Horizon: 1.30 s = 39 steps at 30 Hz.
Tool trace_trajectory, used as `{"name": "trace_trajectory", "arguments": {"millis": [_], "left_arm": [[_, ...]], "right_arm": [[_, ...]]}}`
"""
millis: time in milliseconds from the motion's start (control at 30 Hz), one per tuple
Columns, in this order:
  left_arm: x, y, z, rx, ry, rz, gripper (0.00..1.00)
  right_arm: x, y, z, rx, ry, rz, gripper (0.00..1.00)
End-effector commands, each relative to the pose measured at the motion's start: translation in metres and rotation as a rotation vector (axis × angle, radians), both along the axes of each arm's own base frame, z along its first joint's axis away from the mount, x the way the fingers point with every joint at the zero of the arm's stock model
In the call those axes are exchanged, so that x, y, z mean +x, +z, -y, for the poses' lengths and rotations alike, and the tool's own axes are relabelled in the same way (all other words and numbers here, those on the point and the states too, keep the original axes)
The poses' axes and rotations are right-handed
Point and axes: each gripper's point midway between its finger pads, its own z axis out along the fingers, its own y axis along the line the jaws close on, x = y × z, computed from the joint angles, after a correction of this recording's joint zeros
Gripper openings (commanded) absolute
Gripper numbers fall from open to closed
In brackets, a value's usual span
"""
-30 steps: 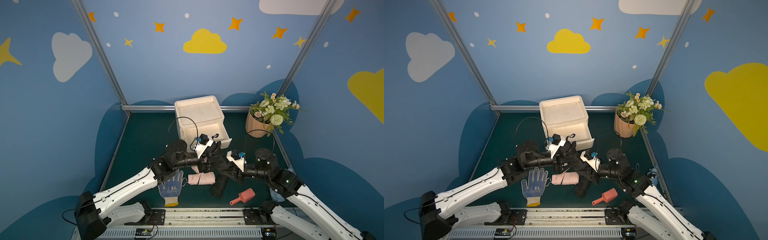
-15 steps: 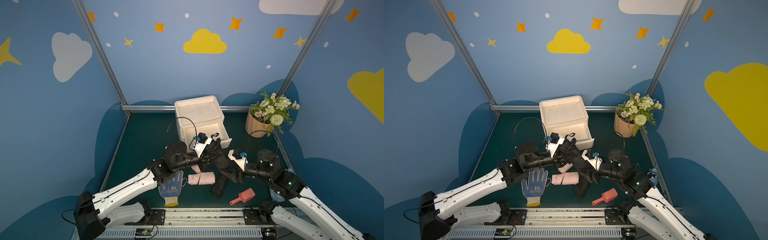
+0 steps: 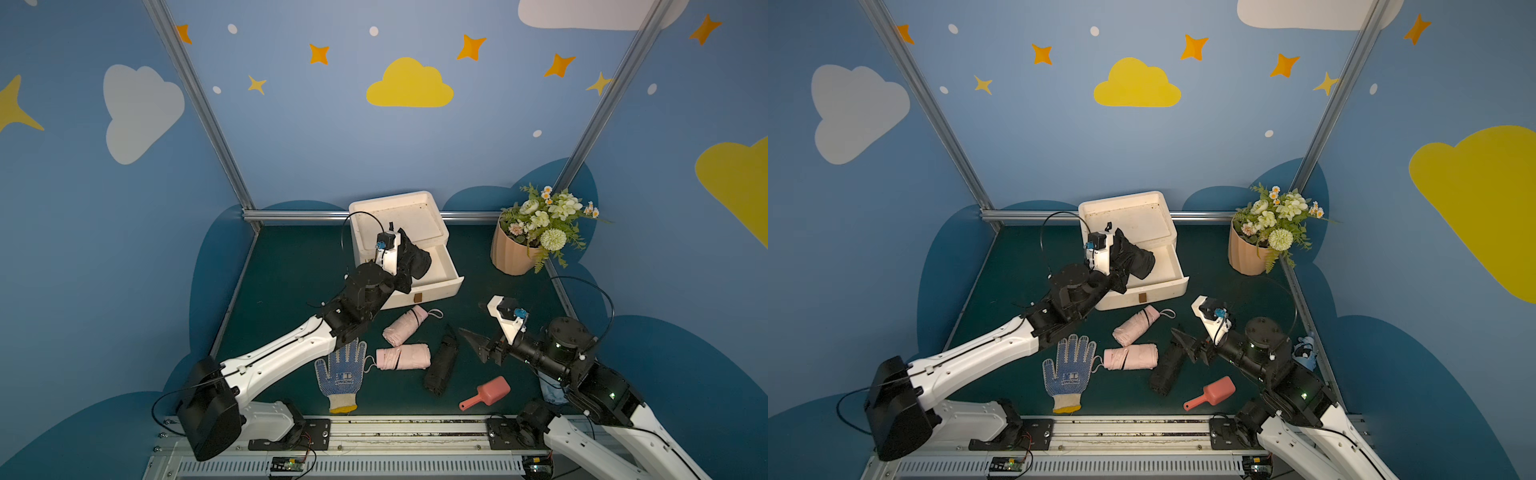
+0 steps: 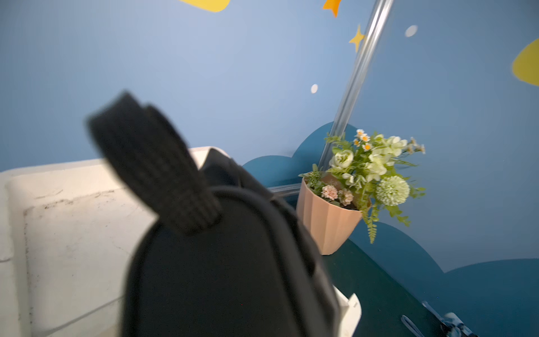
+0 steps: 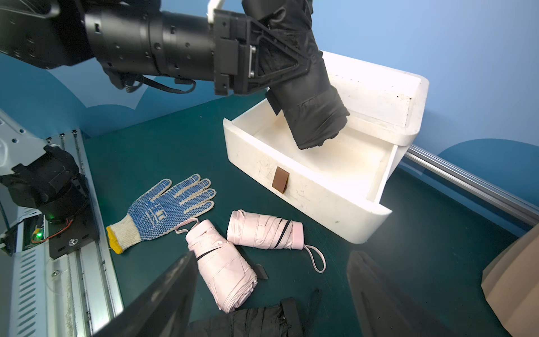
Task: Place the umbrella in the drawer by color
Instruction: Place the umbrella in the drawer.
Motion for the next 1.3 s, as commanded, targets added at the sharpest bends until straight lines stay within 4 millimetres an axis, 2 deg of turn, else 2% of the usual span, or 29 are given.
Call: {"name": "trace_trajectory", "arguments": {"millis": [0,233,333,400,533,767,967,1133,1267], "left_arm": [[0.015,0.033,0.003,-0.147,0.061,0.051,0.03],[0.030,-0.004,0.039,-0.231,-0.011,-0.077,0.03],[0.029,-0.016,0.052,-0.283,-0.043,-0.150,0.09],[0.024,-0.027,0.065,-0.310,-0.084,-0.210,0.20],[0.013,-0.030,0.081,-0.324,-0.165,-0.288,0.48],[-0.004,-0.013,0.063,-0.244,-0.162,-0.299,0.70],[-0.024,0.001,0.040,-0.158,-0.162,-0.289,0.88],[-0.031,0.010,0.012,-0.080,-0.106,-0.227,0.91],[-0.041,0.026,-0.006,-0.065,-0.102,-0.167,0.92]], "right_arm": [[0.003,-0.007,0.002,0.009,-0.027,-0.020,0.86],[0.007,-0.017,0.000,0.015,-0.040,-0.046,0.86],[0.009,-0.020,0.001,0.006,-0.054,-0.051,0.86],[0.011,-0.021,0.002,0.002,-0.067,-0.053,0.86],[0.015,-0.023,0.006,0.001,-0.098,-0.064,0.86],[0.028,-0.041,0.013,0.021,-0.217,-0.172,0.88],[0.031,-0.061,0.010,0.029,-0.255,-0.303,0.87],[0.025,-0.081,0.004,0.002,-0.243,-0.401,0.87],[0.021,-0.098,0.005,0.005,-0.267,-0.494,0.85]]}}
